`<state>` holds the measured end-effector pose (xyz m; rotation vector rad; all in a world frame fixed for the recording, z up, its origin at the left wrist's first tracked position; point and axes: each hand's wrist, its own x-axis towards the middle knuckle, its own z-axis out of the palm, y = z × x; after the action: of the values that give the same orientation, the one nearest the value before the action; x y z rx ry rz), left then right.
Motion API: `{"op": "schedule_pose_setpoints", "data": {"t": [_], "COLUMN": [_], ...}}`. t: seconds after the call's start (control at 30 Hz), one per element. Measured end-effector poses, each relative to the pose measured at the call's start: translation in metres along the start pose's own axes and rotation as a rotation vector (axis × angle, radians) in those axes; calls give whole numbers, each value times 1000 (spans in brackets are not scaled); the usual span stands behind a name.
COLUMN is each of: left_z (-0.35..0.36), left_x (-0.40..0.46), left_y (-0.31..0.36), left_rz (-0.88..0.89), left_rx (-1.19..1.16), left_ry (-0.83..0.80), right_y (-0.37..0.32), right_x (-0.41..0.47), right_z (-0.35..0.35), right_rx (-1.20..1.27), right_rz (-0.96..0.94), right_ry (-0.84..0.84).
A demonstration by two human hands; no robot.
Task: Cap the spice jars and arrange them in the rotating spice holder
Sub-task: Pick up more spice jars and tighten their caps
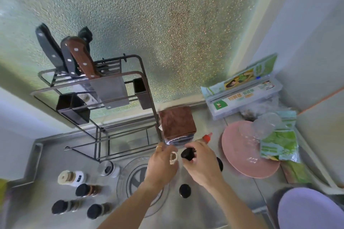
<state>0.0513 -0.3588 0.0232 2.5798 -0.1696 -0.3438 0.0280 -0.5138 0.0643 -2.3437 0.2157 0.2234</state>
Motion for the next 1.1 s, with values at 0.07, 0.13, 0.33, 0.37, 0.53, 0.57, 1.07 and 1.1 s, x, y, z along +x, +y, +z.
{"op": "schedule_pose_setpoints", "data": {"t": [0.07,0.13,0.33,0.37,0.53,0.57,1.07,1.1], "left_z": [-21,-43,-102,-109,-131,-133,-134,-134], "left_x": [-14,-29,-77,-84,-112,-116,-156,-157], "left_y": [12,23,49,50,52,52,25,24], "left_rz": [22,65,267,291,407,420,431,429], "left_rx": [-75,-115,-239,-248,-306,-326,-361,-379], "left_ry": [21,57,200,220,285,287,385,390], "right_y": [-16,-33,-78,-84,-108,-111,-145,-144], "right_x": [-14,-31,-72,-77,-95,-97,-125,-126], "right_z": [-16,-31,-64,-68,-89,-92,-94,-95], "right_rx": [19,54,124,116,-6,-32,-268,-274], "right_rz": [-33,-78,-233,-254,-369,-389,-386,-401], "right_ry": [40,82,181,181,71,44,-129,-145]}}
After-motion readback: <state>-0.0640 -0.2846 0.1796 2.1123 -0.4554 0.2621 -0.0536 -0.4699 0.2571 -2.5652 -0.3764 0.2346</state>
